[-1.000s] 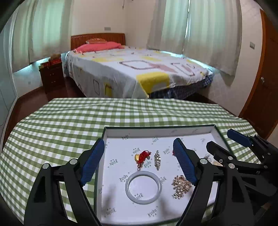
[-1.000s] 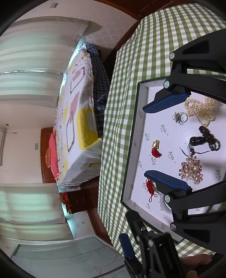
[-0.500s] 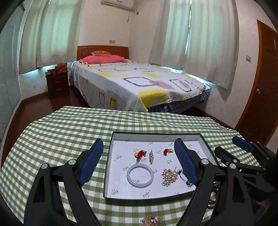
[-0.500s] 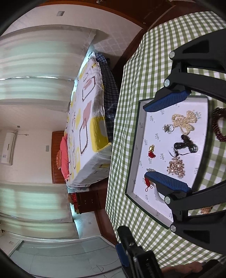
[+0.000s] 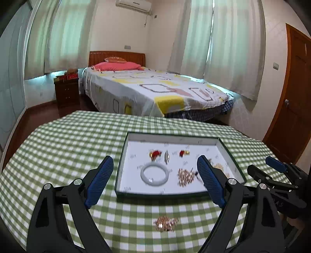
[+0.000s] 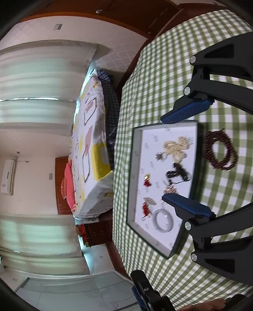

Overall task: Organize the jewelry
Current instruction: 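Move both open tools back toward the remaining gold chain and bead bracelet, then grasp the gold chain with the left tool while the right tool grasps the dark red bead bracelet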

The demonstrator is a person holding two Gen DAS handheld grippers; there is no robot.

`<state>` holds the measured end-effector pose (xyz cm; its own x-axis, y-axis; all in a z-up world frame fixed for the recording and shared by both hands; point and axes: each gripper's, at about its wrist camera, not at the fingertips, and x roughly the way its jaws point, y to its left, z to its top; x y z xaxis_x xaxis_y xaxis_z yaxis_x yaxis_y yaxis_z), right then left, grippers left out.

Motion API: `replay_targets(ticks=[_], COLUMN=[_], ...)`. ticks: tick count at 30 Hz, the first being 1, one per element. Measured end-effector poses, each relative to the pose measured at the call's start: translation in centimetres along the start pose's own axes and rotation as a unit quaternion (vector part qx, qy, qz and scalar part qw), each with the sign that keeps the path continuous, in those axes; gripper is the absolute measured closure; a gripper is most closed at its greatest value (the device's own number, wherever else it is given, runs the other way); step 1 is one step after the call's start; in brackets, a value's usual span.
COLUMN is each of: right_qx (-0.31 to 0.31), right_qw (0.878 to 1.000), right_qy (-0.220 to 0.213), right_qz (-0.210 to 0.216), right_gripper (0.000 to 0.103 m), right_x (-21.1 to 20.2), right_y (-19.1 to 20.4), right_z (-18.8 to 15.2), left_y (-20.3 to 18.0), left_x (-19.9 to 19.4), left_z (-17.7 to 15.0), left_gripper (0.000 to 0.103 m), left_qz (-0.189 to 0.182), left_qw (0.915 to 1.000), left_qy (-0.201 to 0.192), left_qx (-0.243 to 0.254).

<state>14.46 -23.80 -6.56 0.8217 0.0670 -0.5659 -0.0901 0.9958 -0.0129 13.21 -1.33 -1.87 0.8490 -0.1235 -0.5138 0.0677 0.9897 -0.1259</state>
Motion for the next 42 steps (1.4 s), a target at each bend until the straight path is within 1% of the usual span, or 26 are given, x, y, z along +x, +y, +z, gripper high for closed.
replay_targets(ticks=[5,9,13,20,22,28,31,32,33,36,37,39,41,42], right_qx=[0.01,0.015,0.021,0.032,0.037,0.052,0.041,0.037,0.035,0.03,0.027,0.027,0.028,0.028], right_qw=[1.0,0.999,0.998,0.995,0.993,0.987,0.987,0.987,0.988,0.989,0.989,0.989,0.989,0.989], right_qy=[0.02,0.037,0.057,0.091,0.109,0.152,0.154,0.153,0.15,0.143,0.143,0.143,0.142,0.14], right_qz=[-0.005,-0.009,-0.012,-0.027,-0.029,-0.018,-0.018,-0.02,-0.017,-0.009,-0.005,0.008,0.017,0.02], right_gripper=[0.029,0.027,0.027,0.027,0.027,0.027,0.027,0.029,0.037,0.055,0.059,0.076,0.084,0.085], right_x=[0.5,1.4,2.6,4.6,5.4,6.9,6.8,6.7,6.5,6.1,6.0,5.7,5.5,5.4], right_y=[-0.5,-0.7,-0.9,-1.4,-1.6,-2.1,-1.7,-1.5,-1.3,-0.9,-0.7,-0.4,-0.1,0.0], right_z=[-2.7,-4.2,-5.2,-6.2,-6.4,-7.0,-7.2,-7.2,-7.3,-7.4,-7.4,-7.4,-7.5,-7.5], left_y=[0.3,0.5,0.9,1.4,1.4,1.1,0.7,0.7,0.6,0.2,0.1,-0.1,0.0,0.0], left_x=[0.4,0.8,1.6,3.2,3.6,4.5,4.8,4.8,4.9,5.1,5.3,5.4,5.8,5.9], left_z=[-2.8,-4.7,-6.2,-7.7,-8.0,-8.7,-8.9,-9.0,-9.0,-9.2,-9.3,-9.4,-9.5,-9.6], left_gripper=[0.017,0.017,0.017,0.017,0.017,0.017,0.017,0.017,0.017,0.017,0.017,0.017,0.017,0.018], left_qz=[0.005,0.013,0.018,0.023,0.022,0.014,0.011,0.011,0.011,0.011,0.01,0.008,0.0,-0.002], left_qw=[0.9999,0.9995,0.9989,0.9972,0.9965,0.9946,0.9939,0.9938,0.9937,0.9929,0.9925,0.9918,0.9906,0.9901], left_qy=[0.015,0.026,0.042,0.072,0.081,0.103,0.11,0.11,0.112,0.118,0.121,0.127,0.136,0.14], left_qx=[0.004,0.011,0.006,-0.003,-0.004,-0.003,0.001,0.003,0.004,0.01,0.012,0.014,0.012,0.011])
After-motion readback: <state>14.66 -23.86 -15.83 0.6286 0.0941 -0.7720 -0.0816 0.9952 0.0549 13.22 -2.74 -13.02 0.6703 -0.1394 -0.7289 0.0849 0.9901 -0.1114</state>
